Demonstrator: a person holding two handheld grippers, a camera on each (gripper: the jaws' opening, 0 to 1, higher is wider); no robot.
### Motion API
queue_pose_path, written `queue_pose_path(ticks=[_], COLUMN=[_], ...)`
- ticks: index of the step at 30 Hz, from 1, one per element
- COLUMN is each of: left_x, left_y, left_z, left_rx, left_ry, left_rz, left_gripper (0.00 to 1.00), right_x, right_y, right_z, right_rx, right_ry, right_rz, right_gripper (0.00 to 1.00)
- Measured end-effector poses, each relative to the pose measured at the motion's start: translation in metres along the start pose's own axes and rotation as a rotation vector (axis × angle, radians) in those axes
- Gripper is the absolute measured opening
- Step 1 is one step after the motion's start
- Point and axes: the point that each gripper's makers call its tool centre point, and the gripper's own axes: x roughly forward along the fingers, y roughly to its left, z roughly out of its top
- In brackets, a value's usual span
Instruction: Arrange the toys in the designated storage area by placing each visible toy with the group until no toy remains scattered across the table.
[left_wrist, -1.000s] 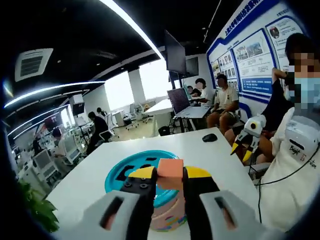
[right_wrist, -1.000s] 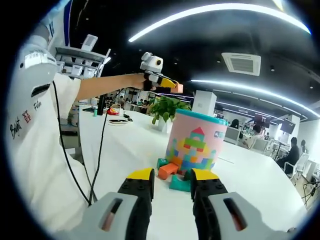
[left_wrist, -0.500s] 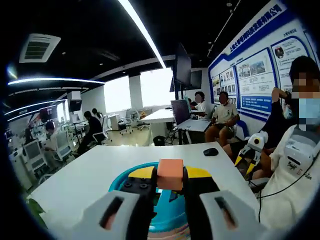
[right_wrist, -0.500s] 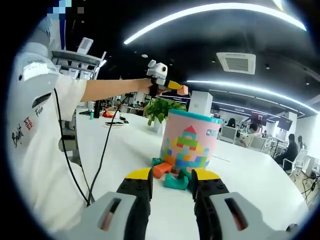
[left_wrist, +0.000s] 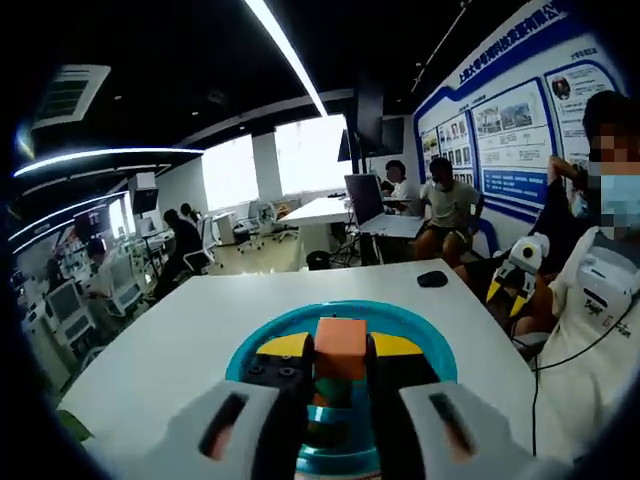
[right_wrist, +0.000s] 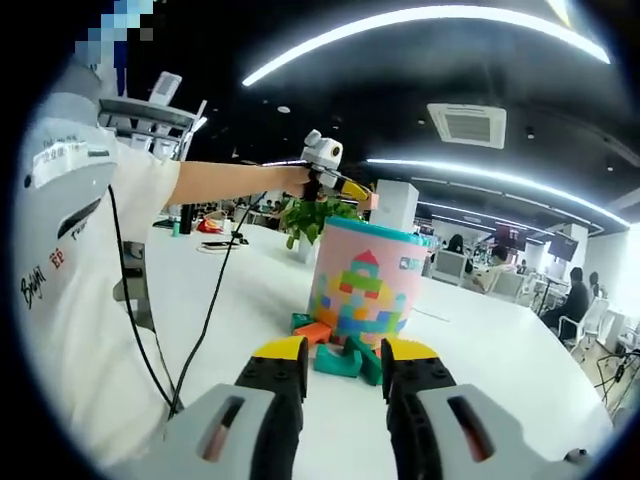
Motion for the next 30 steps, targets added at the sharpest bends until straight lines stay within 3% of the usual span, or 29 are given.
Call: queue_pose_path(ticks=[11, 19, 22, 28, 30], left_x=[0.007, 0.007, 0.000, -0.016, -0.020], left_y=[0.011, 0.008, 0.007, -0.015, -0.018], left_z=[-0.025, -0.022, -0.005, 0.020, 0.025], left_rx=[0.033, 0.042, 0.010, 0.002, -0.005], left_ry=[0.074, 0.011, -0.029, -0.146, -0.142], left_rz=[0.013, -0.011, 0.031, 0.014, 0.011], left_gripper=[0.21, 0.26, 0.27, 0.30, 0.31], right_x=[0.000, -0.001, -0.001, -0.001, -0.001], right_y=[0.003, 0.001, -0.002, -0.002, -0.003], right_z=[-0.003, -0.006, -0.005, -0.007, -0.008], right_rx=[-0.005, -0.002, 0.004, 0.006, 0.008], right_ry=[0.010, 0.017, 0.012, 0.014, 0.017], right_rz=[0.007, 0.002, -0.003, -0.001, -0.004], right_gripper=[0.29, 0.29, 0.29, 0.29, 0.29])
